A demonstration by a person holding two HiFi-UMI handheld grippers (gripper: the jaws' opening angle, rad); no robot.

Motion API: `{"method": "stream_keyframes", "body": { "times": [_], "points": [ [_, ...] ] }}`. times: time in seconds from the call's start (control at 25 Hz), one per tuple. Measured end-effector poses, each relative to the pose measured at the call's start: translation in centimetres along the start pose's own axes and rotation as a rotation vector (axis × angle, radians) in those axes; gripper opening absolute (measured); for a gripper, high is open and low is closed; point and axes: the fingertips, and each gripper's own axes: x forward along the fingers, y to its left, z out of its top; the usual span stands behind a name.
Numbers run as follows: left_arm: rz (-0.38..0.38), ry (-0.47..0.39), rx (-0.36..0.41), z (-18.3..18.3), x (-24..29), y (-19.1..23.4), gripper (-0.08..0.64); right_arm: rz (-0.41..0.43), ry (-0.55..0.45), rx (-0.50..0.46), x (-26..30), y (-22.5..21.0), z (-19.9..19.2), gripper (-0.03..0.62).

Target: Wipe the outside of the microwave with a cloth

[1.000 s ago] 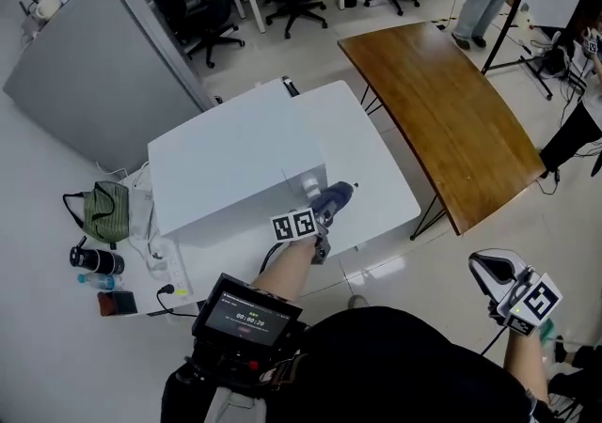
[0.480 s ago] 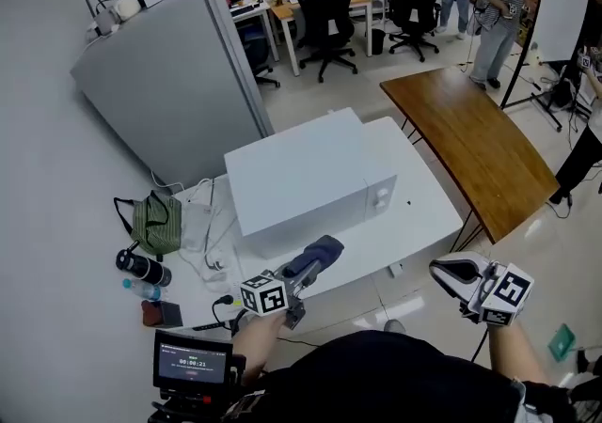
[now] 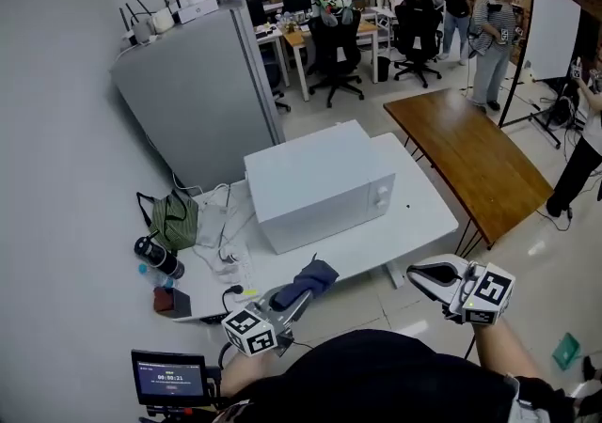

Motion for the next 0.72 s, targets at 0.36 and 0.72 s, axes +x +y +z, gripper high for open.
{"method": "stream_keyframes", "body": {
  "times": [0.36, 0.72],
  "points": [
    [0.002, -0.023, -0.031, -5.5, 7.2, -17.6, 0.058, 0.083, -0.041, 0.041, -15.3, 3.6, -4.0, 0.006],
    [0.107, -0.067, 0.025, -6.4, 4.4, -25.7, 0.058, 0.156, -0.046, 0.040, -19.8, 8.3, -4.3, 0.006]
  ]
}}
